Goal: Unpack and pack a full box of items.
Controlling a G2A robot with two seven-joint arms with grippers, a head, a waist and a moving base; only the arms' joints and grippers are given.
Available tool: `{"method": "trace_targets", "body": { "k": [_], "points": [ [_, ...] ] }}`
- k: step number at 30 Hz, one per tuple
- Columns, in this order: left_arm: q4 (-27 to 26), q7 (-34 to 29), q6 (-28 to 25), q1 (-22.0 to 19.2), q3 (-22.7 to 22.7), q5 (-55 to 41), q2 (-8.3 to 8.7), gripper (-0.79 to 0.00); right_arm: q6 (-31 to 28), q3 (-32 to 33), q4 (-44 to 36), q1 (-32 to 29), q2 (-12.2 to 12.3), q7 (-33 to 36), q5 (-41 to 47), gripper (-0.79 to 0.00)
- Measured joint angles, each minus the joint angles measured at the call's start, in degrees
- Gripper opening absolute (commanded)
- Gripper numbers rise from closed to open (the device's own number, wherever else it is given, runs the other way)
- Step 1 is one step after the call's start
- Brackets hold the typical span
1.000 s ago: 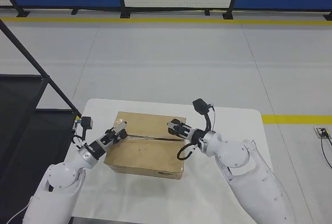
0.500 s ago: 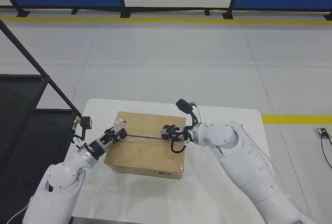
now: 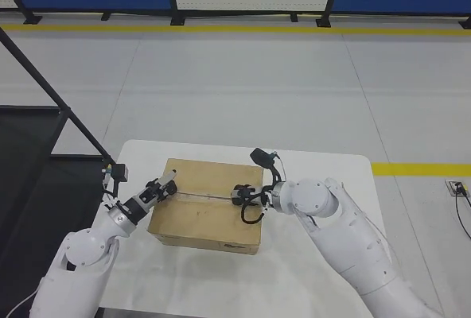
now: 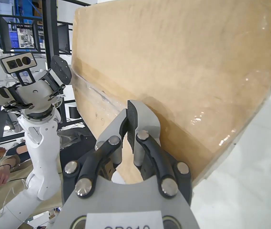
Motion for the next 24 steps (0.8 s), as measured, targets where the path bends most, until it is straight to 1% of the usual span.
{"method": "trace_targets", "body": {
  "k": [9, 12, 16, 20, 24],
  "points": [
    [-0.21, 2.02, -0.8, 2.16, -3.67, -1.18, 0.52, 0.0, -0.44, -3.52, 5.35, 1.78, -2.65, -4.94, 7.36, -0.785],
    [0.43, 3.08, -0.13, 3.0, -5.17, -1.06, 0.74, 0.0, -0.62, -5.32, 7.36, 3.01, -3.69, -5.78, 8.53, -0.785],
    [1.73, 6.34, 1.77, 3.83, -6.36, -0.97, 0.79, 0.0, -0.76, -7.57, 9.4, 4.53, -5.08, -7.25, 9.51, -0.785],
    [3.68, 7.44, 3.97, 3.4, -5.39, -1.53, 0.54, 0.0, -1.03, -8.93, 10.82, 5.62, -6.16, -8.77, 10.1, -0.785],
    [5.81, 7.54, 4.53, 1.7, -2.54, 0.22, 0.11, 0.0, -1.5, -9.67, 12.06, 6.35, -6.98, -9.63, 10.68, -0.785]
  ]
}}
